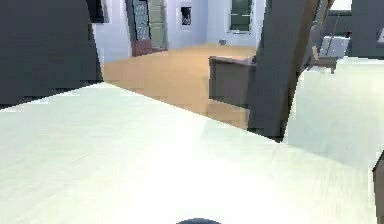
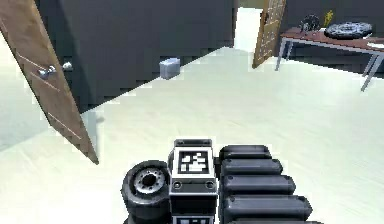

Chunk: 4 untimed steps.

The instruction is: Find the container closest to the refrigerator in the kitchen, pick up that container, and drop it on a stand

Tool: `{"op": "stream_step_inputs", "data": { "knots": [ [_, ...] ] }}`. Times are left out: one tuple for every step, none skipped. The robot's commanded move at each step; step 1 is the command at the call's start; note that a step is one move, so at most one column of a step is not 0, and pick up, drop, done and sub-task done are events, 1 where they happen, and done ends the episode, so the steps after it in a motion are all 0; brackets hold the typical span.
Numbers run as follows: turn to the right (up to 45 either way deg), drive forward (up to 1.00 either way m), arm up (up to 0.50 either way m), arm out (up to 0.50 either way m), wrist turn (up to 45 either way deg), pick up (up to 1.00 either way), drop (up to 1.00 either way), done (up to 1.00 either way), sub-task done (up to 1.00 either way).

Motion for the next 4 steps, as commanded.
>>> {"op": "stream_step_inputs", "data": {
  "knots": [
    [45.0, 0.00, 0.00, 0.00, 0.0, 0.00, 0.00, 0.00, 0.00],
    [45.0, 0.00, 0.00, 0.00, 0.0, 0.00, 0.00, 0.00, 0.00],
    [21.0, 0.00, 0.00, 0.00, 0.0, 0.00, 0.00, 0.00, 0.00],
    [0.0, 0.00, 0.00, 0.48, 0.0, 0.00, 0.00, 0.00, 0.00]
  ]
}}
